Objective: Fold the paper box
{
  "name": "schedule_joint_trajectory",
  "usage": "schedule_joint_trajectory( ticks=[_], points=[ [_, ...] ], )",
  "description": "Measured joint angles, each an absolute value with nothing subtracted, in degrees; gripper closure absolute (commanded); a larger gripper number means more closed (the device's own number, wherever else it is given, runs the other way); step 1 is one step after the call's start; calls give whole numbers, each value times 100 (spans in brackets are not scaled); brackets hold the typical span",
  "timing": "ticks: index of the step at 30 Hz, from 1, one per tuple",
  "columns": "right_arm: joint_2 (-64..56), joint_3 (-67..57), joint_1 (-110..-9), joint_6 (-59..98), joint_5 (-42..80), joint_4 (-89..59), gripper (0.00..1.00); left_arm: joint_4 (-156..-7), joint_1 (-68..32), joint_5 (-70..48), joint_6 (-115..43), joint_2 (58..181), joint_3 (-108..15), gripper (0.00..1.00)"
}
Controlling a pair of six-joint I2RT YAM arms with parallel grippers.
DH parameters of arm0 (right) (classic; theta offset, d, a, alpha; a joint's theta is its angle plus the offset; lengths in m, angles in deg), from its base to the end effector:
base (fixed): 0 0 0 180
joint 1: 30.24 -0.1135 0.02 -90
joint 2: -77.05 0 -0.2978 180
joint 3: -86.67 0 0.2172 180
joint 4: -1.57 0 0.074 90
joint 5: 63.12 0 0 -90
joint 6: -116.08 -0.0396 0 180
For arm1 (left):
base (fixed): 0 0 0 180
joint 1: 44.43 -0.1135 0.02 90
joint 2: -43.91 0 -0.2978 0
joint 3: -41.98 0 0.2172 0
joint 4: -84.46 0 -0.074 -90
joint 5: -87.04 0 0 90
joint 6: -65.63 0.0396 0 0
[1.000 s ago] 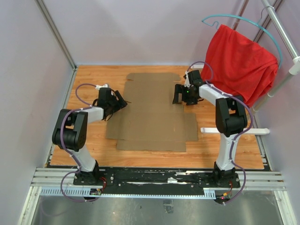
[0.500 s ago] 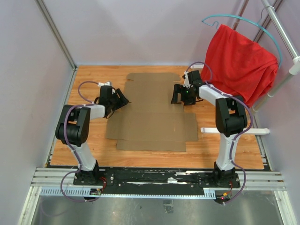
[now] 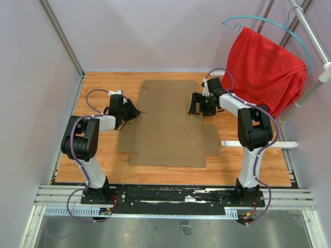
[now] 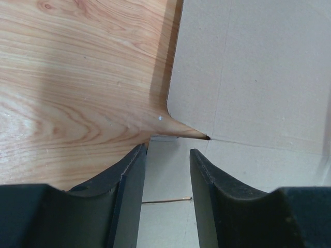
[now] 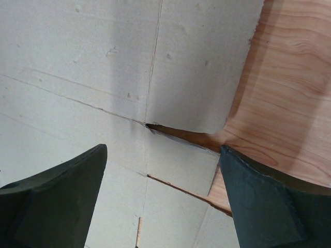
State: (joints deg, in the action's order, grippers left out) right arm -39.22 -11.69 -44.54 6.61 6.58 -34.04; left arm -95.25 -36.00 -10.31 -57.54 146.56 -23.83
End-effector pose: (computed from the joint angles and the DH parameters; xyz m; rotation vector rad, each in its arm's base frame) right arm 0.4080 0.1182 0.2244 -0.0353 2.5546 0.6810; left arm 0.3448 -0.0562 0.2055 -0.4147 2.2288 -0.5361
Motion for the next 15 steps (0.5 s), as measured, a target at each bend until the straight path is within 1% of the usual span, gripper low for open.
schedule_joint_trajectory(
  ticks=[9, 15],
  points=[
    [-3922, -1169, -4494, 661, 739, -3406, 11, -9341, -3367, -830, -5691, 14302, -2410, 57],
    [-3922, -1172, -4575, 657, 739, -3406, 12, -9300, -2980, -946, -5697, 14265, -2567, 57]
  ],
)
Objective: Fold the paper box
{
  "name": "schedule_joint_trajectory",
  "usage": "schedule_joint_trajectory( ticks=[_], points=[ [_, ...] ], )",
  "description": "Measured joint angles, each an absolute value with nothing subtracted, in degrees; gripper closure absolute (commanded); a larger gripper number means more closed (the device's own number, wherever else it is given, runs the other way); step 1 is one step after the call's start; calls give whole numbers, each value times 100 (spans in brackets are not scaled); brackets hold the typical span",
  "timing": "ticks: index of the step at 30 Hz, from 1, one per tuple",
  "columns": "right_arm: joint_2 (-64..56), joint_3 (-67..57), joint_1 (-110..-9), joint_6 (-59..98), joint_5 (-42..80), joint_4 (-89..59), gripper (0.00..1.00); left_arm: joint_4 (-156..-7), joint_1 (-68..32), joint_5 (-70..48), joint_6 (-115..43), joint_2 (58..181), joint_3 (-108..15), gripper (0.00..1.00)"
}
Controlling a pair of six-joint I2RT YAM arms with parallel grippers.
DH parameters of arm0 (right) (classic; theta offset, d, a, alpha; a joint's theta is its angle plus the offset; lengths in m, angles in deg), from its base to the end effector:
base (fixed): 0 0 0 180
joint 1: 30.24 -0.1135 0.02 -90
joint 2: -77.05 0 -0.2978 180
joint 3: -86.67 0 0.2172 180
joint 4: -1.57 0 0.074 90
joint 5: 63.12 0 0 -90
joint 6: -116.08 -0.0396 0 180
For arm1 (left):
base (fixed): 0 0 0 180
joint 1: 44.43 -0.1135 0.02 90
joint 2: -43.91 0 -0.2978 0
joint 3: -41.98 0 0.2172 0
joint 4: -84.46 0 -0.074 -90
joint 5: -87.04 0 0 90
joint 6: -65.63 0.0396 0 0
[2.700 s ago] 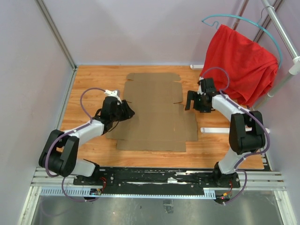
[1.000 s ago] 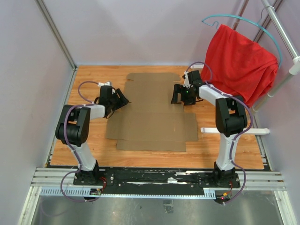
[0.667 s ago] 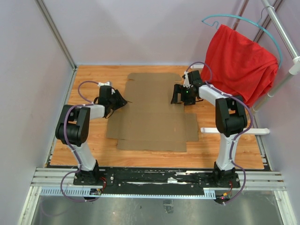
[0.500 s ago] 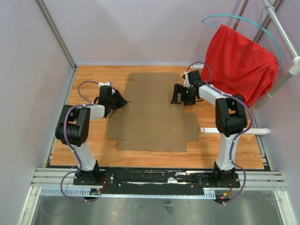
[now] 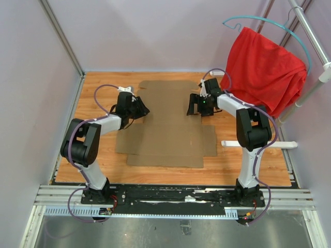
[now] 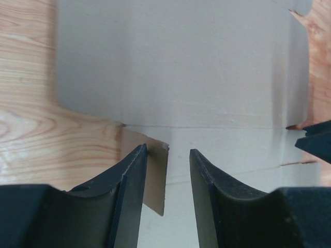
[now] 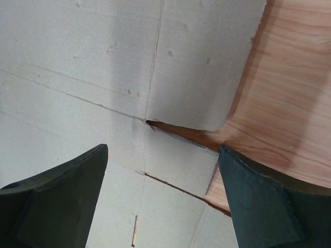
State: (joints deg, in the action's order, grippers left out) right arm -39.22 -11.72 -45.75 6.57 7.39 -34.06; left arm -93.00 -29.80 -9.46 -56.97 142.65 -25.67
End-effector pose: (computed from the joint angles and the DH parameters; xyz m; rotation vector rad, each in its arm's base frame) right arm 0.4057 0.1263 0.2244 -0.0554 2.5574 0.6716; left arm 0.3333 -0.0916 0.2329 -0.2792 2.1972 -0.5904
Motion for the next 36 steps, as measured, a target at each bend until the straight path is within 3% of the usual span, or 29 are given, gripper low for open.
schedule_joint_trajectory(
  ticks=[19, 36],
  points=[
    [-3922, -1311, -4763, 565, 1284, -4005, 13, -8731, -2798, -428, -5481, 14606, -2864, 57],
    [-3943, -1311, -5112, 563, 763, -3911, 14, -8707, -2814, -292, -5409, 14606, -2847, 57]
  ],
)
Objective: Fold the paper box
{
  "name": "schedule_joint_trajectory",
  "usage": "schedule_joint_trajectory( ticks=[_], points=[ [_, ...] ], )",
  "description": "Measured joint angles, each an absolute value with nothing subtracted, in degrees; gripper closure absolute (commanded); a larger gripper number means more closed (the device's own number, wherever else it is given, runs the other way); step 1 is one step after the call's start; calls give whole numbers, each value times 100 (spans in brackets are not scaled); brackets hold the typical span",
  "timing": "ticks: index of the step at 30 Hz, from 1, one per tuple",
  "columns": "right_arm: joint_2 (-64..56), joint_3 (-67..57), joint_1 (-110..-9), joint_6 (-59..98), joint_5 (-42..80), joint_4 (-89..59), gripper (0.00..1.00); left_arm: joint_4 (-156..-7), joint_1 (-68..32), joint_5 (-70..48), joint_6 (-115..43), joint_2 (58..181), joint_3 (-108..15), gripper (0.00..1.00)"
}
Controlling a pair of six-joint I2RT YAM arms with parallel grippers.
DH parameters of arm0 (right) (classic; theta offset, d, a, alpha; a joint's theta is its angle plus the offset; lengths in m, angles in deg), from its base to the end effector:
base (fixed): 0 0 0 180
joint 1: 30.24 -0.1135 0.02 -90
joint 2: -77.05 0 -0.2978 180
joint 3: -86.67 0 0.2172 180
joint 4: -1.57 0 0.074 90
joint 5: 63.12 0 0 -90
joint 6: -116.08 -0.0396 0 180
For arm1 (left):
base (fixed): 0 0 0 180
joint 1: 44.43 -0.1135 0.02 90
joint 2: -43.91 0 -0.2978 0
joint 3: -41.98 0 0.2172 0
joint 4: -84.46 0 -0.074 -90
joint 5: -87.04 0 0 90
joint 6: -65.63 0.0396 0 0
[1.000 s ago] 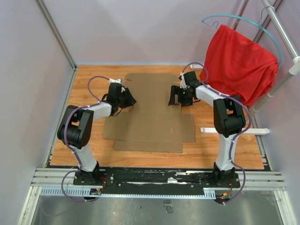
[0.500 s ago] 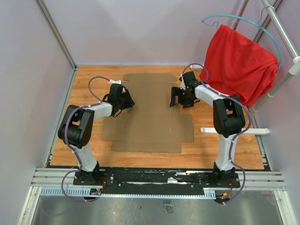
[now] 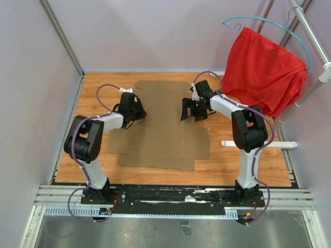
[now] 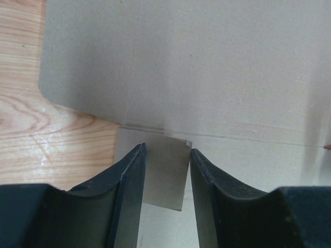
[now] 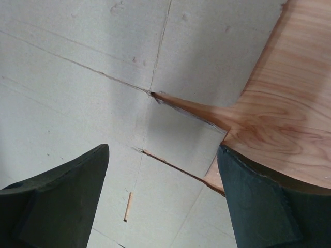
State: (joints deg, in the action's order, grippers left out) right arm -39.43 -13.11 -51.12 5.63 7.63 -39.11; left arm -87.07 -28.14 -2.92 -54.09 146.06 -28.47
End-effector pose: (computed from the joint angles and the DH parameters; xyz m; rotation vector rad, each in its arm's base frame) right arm 0.3886 0.1622 0.2238 -0.1410 2.6411 0.6919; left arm 0.3401 -0.0993 0.2172 -0.2702 2.2915 -0.4181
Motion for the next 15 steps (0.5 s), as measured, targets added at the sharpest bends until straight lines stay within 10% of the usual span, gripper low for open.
schedule_joint_trajectory(
  ticks=[15],
  points=[
    [-3889, -1624, -5506, 515, 728, -4149, 15, -8751, -2818, -305, -5402, 14652, -2707, 58]
  ],
)
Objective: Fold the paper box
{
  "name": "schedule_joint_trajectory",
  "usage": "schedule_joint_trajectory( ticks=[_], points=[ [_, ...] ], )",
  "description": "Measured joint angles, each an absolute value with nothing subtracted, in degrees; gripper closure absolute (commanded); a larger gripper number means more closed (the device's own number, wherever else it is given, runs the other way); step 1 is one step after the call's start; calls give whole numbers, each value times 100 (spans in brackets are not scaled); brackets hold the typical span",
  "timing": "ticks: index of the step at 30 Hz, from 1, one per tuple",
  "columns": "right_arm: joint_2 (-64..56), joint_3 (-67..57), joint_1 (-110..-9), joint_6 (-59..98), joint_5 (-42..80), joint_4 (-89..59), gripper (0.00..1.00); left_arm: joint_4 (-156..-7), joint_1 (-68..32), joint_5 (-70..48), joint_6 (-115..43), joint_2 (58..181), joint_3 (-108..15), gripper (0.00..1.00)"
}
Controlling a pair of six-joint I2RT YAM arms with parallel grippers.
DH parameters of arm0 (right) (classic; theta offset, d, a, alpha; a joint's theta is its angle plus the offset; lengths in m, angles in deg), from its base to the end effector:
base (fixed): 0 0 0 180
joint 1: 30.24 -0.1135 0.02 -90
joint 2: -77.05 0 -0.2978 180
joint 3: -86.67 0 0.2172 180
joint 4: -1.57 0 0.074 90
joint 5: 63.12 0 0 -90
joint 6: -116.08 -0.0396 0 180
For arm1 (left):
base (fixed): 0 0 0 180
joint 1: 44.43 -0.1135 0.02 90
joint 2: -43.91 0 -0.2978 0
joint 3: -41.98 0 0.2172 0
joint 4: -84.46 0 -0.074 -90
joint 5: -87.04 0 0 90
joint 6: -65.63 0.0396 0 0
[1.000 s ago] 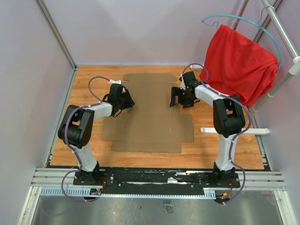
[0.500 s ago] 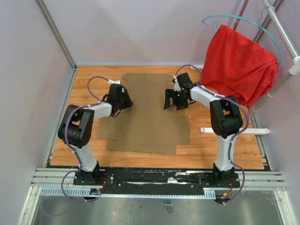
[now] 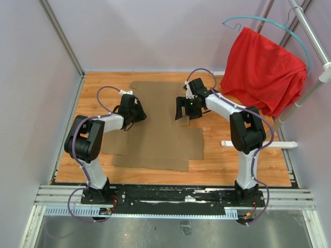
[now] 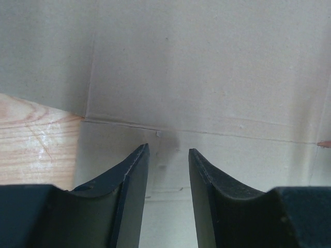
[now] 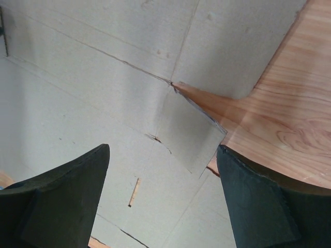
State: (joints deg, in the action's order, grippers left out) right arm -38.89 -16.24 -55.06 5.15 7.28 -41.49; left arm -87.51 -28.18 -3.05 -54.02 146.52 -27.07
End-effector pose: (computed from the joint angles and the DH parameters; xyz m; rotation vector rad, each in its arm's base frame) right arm 0.3792 0.1900 0.2400 -0.2279 2.6265 0.7310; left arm 0.3369 -0.0983 0.2086 -0.2713 2.3162 -0.4105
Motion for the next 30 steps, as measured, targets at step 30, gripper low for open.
schedule_joint_trajectory(
  ticks=[30],
  points=[
    [-4732, -2264, -6161, 41, -168, -3317, 16, -10143, -2824, -769, -5667, 15102, -2471, 60]
  ],
)
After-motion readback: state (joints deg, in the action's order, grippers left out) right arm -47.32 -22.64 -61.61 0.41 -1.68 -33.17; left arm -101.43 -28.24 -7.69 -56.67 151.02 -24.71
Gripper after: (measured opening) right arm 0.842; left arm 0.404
